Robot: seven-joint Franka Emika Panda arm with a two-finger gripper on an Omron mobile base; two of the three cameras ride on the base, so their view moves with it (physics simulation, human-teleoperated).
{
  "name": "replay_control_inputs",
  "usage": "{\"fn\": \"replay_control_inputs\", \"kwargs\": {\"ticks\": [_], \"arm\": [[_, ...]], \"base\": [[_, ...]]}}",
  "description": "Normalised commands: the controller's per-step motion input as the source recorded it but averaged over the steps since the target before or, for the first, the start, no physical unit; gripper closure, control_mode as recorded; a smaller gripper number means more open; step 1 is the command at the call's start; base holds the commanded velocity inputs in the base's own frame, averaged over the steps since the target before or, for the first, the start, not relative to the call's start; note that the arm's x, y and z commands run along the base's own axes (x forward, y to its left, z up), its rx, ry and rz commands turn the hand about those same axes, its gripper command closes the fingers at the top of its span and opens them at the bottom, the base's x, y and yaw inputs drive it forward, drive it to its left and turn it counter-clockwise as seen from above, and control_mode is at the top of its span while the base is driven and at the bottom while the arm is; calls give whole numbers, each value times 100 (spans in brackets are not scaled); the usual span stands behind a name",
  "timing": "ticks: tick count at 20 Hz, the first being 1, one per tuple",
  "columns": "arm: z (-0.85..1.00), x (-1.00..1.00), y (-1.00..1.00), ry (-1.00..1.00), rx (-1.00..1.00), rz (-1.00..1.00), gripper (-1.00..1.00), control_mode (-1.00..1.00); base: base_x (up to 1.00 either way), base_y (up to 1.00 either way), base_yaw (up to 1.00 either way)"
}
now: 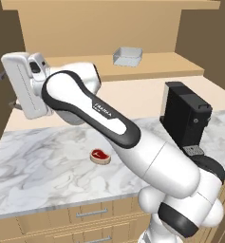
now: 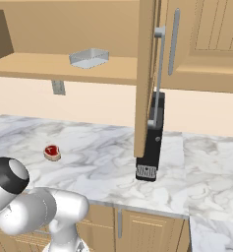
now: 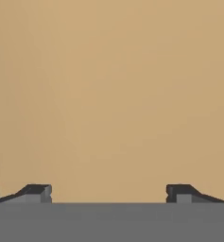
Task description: Retrieve the tupperware from the cabinet, then place the raw meat into the tupperware to avoid contamination.
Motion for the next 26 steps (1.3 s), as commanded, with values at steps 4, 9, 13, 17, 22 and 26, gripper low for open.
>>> {"fn": "replay_control_inputs", "kwargs": {"ticks": [4, 9, 13, 17, 22, 26], "arm": [[0, -8, -9, -1, 0, -3, -100, -100], [0, -17, -34, -2, 0, -7, -100, -100], [1, -17, -43, 0, 0, -9, -100, -100], [10, -16, -45, 2, 0, -12, -100, -100], [17, -12, -47, 5, 0, -13, -100, -100], [23, 0, -42, 7, -3, -13, -100, -100]], "base": [[0, 0, 0], [0, 0, 0], [0, 0, 0], [0, 0, 0], [0, 0, 0], [0, 0, 0]]}}
